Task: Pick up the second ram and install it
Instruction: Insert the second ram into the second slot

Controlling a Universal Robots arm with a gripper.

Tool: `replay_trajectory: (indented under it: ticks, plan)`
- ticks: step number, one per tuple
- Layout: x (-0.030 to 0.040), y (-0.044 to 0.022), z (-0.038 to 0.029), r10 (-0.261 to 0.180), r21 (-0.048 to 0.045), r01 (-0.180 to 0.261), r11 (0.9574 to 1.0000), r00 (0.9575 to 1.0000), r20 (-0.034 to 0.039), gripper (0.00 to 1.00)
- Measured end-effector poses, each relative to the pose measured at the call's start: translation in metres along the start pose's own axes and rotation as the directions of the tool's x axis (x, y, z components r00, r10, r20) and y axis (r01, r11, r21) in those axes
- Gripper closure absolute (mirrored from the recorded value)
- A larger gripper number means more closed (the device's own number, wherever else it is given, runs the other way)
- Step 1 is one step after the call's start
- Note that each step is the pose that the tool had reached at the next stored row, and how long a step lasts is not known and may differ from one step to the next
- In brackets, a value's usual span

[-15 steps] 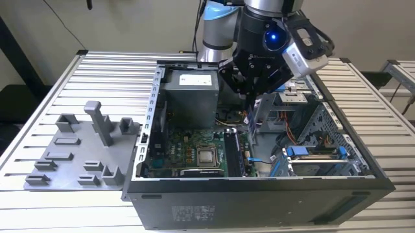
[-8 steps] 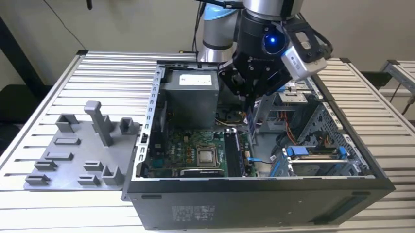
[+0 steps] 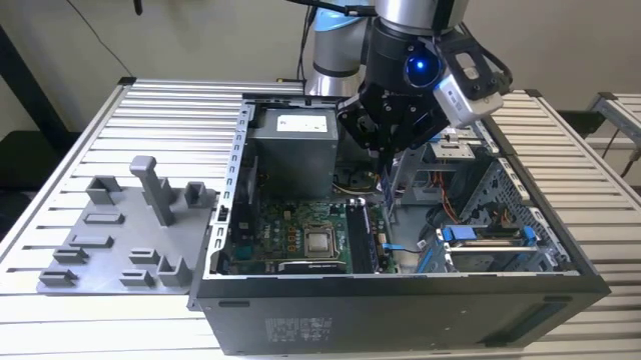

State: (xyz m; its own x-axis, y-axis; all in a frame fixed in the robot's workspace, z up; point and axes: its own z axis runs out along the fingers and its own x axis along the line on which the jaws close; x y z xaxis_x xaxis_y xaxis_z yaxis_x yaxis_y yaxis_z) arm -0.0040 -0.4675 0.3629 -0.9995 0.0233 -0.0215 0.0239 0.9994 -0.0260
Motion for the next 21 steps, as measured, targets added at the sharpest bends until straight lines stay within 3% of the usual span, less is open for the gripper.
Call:
replay_trajectory:
  ticks: [12, 21]
  plan:
    - [0.0001, 0.0000, 0.0015, 0.000, -0.0001, 0.000, 1.0000, 1.0000, 0.0000, 0.86]
    - [0.0002, 0.0030, 0.0080, -0.001, 0.0057, 0.001, 1.0000, 1.0000, 0.0002, 0.86]
